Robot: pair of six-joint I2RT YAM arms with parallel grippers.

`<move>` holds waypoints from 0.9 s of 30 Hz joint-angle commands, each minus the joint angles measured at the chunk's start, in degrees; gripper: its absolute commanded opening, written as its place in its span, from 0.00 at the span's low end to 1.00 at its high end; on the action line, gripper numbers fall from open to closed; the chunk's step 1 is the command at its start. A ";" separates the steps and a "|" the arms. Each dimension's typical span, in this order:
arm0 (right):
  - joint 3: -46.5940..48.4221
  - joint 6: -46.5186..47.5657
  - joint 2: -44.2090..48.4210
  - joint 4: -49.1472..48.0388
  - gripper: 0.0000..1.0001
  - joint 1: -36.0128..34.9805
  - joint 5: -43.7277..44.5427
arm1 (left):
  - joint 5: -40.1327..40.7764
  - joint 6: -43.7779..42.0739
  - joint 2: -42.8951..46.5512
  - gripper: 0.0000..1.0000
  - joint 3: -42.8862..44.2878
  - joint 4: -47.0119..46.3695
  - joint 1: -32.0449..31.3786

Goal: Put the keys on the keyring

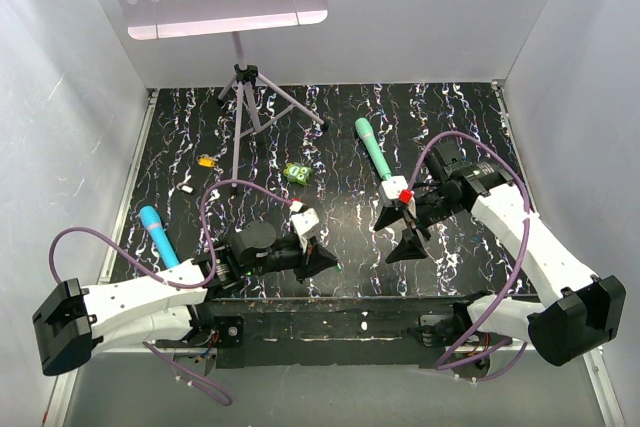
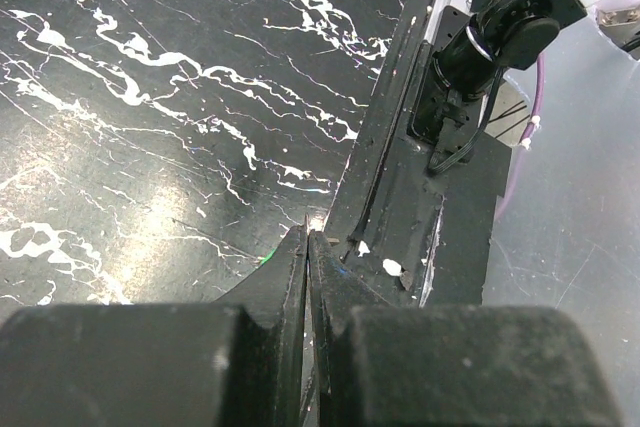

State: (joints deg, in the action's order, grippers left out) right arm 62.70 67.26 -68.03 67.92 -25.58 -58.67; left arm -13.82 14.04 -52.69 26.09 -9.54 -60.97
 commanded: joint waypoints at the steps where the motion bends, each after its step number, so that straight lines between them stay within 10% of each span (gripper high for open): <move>1: 3.57 3.58 -0.17 3.54 0.83 -0.43 -0.38 | 0.82 -1.30 -0.49 0.00 2.30 -1.89 -0.47; 27: 2.87 -1.96 -1.84 -3.76 0.82 -1.66 -2.93 | 1.61 -2.97 -0.84 0.00 2.92 -0.57 -1.08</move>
State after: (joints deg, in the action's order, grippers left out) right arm 64.34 67.33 -69.56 66.96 -27.03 -58.59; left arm -12.82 12.34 -53.91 27.49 -9.45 -61.47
